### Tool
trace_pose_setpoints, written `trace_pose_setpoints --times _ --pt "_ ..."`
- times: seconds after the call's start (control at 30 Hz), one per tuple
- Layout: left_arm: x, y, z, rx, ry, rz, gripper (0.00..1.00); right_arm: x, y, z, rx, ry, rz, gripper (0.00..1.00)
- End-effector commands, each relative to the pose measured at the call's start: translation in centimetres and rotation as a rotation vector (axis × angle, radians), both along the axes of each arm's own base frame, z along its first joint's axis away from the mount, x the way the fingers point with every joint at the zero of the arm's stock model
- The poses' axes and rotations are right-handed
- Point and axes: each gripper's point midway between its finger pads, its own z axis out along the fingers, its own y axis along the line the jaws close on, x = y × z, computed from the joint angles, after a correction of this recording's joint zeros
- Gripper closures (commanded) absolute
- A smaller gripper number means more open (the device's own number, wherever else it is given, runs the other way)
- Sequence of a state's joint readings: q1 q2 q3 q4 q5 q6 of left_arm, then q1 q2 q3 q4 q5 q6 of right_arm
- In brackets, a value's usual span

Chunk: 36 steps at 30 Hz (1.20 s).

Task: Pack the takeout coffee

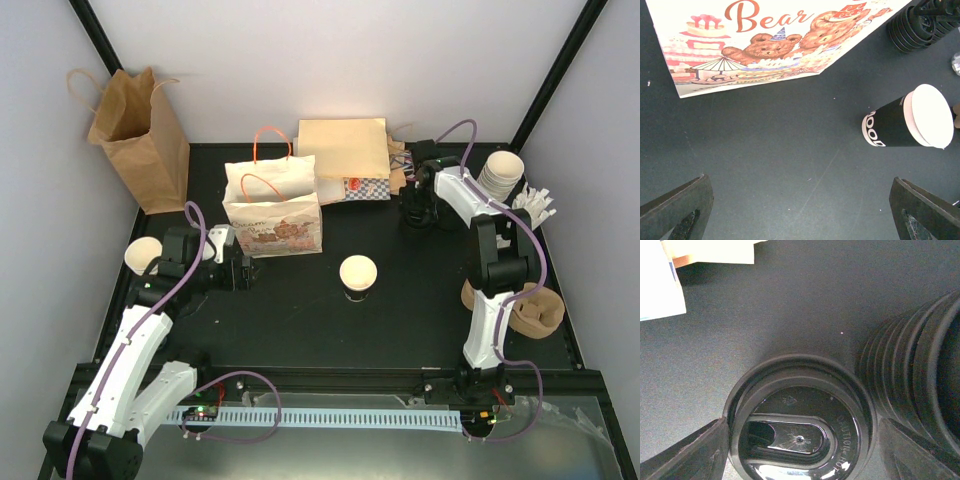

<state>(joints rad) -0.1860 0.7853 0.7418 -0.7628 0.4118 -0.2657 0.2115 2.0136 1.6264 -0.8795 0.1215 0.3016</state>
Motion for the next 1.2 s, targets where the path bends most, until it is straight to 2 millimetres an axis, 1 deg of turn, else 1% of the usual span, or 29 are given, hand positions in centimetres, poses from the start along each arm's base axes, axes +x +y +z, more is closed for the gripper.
trace_pose_setpoints --times 0.0,0.17,0.57,0.63,0.9,1.17 --pt "0.0 -0.2 0.6 -0.002 -0.014 -0.006 0.01 0.4 -0.2 -0.6 0.010 0.003 -0.025 0.18" --pt "0.0 -0.2 0.5 -0.001 -0.011 -0.008 0.01 0.4 -0.1 -1.2 0.015 0.011 -0.026 0.19" --pt "0.1 -0.3 0.4 0.001 -0.007 -0.007 0.01 0.4 -0.5 -2.2 0.016 0.033 -0.035 0.20" --pt "0.1 -0.3 0.4 0.001 -0.006 -0.007 0.01 0.3 -0.4 -2.2 0.019 0.034 -0.034 0.24" --pt "0.0 -0.3 0.4 0.002 -0.007 -0.006 0.01 0.4 -0.5 -1.4 0.017 0.024 -0.033 0.25" --pt "0.1 -0.3 0.4 0.003 -0.007 -0.005 0.01 -0.1 -0.4 1.2 0.027 -0.011 -0.017 0.25"
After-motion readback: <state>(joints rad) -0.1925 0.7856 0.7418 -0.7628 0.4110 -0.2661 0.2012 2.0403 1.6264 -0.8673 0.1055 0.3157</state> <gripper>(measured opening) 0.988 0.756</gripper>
